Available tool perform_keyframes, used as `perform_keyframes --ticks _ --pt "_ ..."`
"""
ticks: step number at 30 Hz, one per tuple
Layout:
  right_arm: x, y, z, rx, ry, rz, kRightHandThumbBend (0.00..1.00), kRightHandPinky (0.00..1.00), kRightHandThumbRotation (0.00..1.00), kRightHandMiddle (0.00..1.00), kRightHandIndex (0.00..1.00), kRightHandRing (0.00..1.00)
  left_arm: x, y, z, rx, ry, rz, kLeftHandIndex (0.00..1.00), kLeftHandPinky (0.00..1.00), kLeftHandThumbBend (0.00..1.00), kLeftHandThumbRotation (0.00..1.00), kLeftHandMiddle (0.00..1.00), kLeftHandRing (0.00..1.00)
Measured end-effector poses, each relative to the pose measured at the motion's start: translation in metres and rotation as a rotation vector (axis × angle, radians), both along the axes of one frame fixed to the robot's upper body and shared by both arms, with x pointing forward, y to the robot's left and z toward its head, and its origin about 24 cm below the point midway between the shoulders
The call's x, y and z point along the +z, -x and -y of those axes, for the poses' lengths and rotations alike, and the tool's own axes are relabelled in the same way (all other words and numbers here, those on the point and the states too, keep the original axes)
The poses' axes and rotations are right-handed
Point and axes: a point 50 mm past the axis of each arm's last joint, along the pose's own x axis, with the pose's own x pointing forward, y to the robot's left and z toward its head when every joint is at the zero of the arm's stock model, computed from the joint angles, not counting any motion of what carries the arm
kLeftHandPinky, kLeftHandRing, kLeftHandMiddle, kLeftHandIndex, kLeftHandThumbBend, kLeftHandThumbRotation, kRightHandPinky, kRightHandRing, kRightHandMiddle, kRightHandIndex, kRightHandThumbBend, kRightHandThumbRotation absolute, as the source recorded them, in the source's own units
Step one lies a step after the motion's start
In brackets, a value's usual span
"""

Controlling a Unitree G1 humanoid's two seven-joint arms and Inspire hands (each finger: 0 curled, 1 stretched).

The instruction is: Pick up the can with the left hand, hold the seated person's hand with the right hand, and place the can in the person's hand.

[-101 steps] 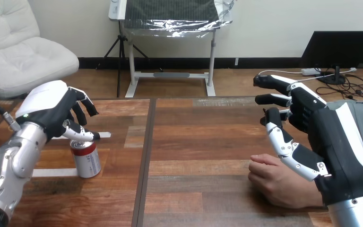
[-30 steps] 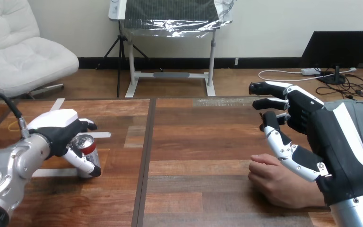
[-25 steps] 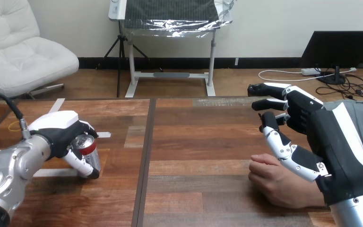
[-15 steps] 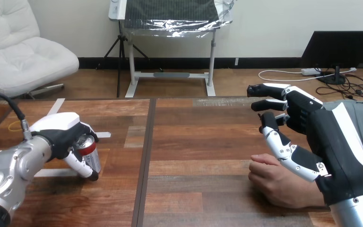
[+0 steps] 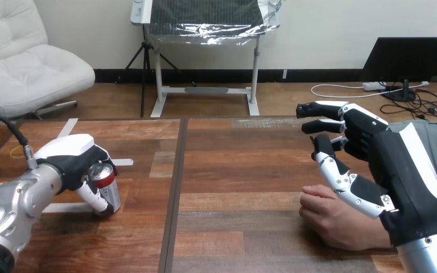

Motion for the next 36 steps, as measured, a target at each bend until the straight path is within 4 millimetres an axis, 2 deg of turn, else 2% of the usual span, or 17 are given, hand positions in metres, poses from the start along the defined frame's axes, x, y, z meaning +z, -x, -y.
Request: perform_keyframes --ticks 20,36 --pt "0.002 -0.001 0.001 0.014 0.003 0.007 0.17 0.48 0.00 0.76 0.67 0.70 -0.011 0.002 -0.001 0.006 0.025 0.038 0.64 0.52 0.72 0.00 0.61 0.56" --pt "0.003 -0.001 0.004 0.016 0.020 0.006 0.18 0.48 0.00 0.75 0.66 0.70 -0.019 0.004 0.002 0.016 0.052 0.084 0.58 0.46 0.71 0.00 0.55 0.50"
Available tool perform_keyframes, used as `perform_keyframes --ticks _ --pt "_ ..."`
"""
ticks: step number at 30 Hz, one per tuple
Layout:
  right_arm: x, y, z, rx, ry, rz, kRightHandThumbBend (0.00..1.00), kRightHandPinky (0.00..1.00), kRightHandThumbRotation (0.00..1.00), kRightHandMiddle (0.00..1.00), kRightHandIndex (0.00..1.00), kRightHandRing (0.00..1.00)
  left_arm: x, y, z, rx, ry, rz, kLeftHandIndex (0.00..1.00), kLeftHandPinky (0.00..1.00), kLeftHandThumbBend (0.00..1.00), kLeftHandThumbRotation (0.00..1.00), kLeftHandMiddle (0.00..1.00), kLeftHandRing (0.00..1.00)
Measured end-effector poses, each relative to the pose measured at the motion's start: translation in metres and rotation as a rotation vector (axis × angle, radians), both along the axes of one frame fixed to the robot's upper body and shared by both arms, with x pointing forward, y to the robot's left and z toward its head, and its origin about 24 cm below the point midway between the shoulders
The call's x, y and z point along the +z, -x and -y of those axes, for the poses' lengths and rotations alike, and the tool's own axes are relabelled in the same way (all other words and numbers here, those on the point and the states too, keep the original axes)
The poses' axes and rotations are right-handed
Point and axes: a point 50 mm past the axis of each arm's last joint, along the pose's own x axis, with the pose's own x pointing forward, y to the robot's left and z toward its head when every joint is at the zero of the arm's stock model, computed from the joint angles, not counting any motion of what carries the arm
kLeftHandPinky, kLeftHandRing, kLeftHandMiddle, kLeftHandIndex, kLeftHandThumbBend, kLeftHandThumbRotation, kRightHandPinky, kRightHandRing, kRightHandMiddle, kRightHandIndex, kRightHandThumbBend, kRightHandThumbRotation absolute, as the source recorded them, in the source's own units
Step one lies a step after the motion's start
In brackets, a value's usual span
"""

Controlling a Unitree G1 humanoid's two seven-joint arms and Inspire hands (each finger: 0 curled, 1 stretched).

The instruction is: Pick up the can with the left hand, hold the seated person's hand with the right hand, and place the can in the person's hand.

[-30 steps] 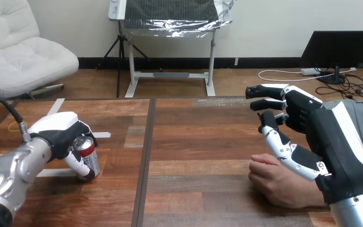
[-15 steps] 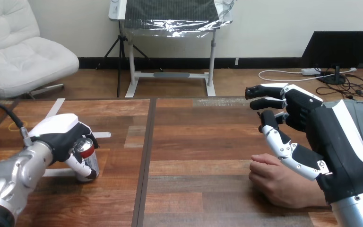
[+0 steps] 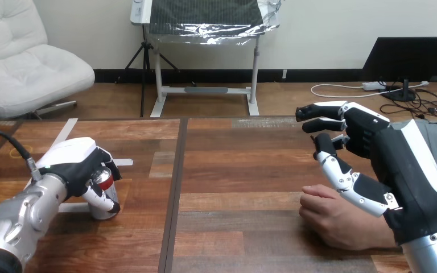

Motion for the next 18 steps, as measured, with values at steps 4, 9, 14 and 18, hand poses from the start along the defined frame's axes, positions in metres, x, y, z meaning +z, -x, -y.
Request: perform_keyframes --ticks 4,9,14,18 --pt "0.0003 0.0000 0.0008 -0.002 -0.003 0.001 0.18 0.48 0.00 0.75 0.66 0.70 -0.0013 0.0005 0.0001 0.003 0.010 0.010 0.57 0.44 0.70 0.00 0.53 0.48" --pt "0.0005 0.0000 0.0015 -0.005 -0.003 0.002 0.18 0.48 0.00 0.74 0.66 0.70 -0.0037 0.0014 -0.0004 0.015 0.031 0.022 0.56 0.41 0.69 0.00 0.52 0.45" --pt "0.0006 0.0001 0.0018 -0.007 -0.002 0.002 0.18 0.48 0.00 0.74 0.66 0.70 -0.0051 0.0019 -0.0008 0.026 0.042 0.034 0.54 0.39 0.69 0.00 0.50 0.43" --pt "0.0006 0.0001 0.0018 -0.006 -0.002 0.002 0.18 0.48 0.00 0.74 0.66 0.69 -0.0057 0.0022 -0.0009 0.027 0.045 0.042 0.54 0.39 0.68 0.00 0.50 0.44"
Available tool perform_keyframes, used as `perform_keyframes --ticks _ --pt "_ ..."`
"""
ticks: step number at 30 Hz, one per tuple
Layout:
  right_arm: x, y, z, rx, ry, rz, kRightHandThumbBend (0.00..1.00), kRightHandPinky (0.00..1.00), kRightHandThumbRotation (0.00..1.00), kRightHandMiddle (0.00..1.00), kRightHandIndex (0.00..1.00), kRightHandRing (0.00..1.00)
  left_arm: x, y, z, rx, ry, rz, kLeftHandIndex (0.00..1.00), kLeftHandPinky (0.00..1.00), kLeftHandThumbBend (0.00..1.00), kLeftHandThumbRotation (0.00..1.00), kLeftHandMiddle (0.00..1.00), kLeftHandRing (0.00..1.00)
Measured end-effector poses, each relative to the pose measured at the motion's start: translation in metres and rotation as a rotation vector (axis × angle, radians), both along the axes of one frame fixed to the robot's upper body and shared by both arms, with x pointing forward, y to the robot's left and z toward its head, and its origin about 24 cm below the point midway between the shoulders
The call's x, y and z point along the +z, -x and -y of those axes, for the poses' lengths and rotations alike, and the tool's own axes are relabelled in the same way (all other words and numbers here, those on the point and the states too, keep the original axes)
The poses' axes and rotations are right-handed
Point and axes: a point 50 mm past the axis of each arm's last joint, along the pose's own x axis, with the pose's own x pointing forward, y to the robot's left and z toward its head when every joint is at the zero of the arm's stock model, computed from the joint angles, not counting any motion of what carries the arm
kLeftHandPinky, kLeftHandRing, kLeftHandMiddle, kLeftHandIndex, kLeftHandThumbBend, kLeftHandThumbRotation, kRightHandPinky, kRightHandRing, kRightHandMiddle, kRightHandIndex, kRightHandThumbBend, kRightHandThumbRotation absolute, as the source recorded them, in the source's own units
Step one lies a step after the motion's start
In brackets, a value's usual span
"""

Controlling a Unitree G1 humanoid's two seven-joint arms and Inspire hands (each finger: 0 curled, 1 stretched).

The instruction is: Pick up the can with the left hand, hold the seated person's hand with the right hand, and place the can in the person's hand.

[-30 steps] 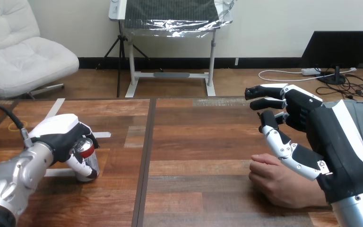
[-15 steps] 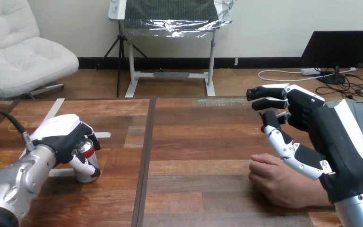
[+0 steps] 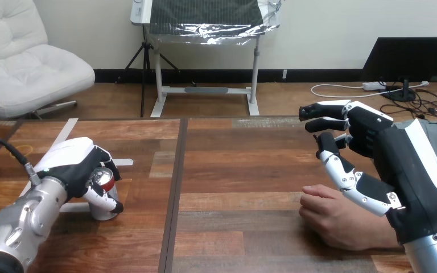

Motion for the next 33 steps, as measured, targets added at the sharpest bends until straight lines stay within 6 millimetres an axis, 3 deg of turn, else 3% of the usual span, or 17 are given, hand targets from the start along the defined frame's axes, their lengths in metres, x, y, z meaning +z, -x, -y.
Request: perform_keyframes --ticks 33 --pt "0.0000 0.0000 -0.0001 0.006 -0.002 -0.002 0.19 0.47 0.00 0.72 0.65 0.68 -0.0013 0.0004 0.0016 -0.005 0.011 0.015 0.55 0.38 0.68 0.00 0.52 0.44"
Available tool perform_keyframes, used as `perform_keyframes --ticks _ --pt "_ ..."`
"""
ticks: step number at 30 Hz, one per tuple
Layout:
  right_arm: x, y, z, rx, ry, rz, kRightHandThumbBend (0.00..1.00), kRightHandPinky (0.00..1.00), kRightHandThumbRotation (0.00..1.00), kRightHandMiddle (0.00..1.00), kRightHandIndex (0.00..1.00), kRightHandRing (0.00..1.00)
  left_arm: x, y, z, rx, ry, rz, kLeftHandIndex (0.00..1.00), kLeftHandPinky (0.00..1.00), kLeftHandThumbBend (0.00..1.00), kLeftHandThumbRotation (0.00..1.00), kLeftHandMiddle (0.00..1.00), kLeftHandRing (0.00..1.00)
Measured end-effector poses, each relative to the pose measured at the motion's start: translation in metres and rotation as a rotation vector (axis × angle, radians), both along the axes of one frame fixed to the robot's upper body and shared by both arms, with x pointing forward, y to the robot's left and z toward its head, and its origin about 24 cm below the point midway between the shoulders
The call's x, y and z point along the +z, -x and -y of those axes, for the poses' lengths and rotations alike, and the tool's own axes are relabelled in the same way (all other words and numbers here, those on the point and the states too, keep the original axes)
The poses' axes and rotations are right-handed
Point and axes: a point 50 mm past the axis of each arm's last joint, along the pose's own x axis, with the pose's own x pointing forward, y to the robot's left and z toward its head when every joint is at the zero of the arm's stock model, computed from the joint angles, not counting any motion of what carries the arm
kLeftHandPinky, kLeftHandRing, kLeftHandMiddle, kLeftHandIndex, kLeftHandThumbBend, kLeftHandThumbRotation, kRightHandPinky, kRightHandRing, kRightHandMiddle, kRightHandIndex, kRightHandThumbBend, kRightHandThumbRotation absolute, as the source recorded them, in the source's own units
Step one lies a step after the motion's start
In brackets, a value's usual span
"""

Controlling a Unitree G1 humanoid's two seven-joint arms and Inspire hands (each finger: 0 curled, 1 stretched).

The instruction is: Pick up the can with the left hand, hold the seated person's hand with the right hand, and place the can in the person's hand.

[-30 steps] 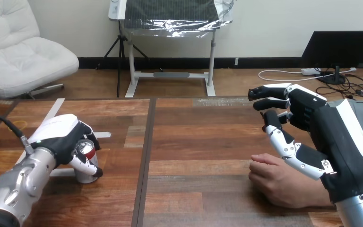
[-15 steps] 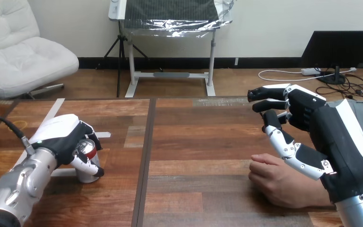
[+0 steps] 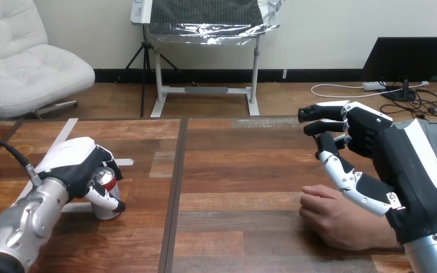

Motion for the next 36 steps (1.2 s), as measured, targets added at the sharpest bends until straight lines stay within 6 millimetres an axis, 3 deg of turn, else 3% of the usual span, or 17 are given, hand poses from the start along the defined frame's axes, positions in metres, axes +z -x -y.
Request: perform_keyframes --ticks 36 --pt "-0.0003 -0.0001 0.0001 -0.001 0.000 -0.003 0.19 0.47 0.00 0.71 0.65 0.66 0.0078 -0.0026 0.0076 -0.016 0.048 0.072 0.54 0.38 0.67 0.00 0.50 0.44"
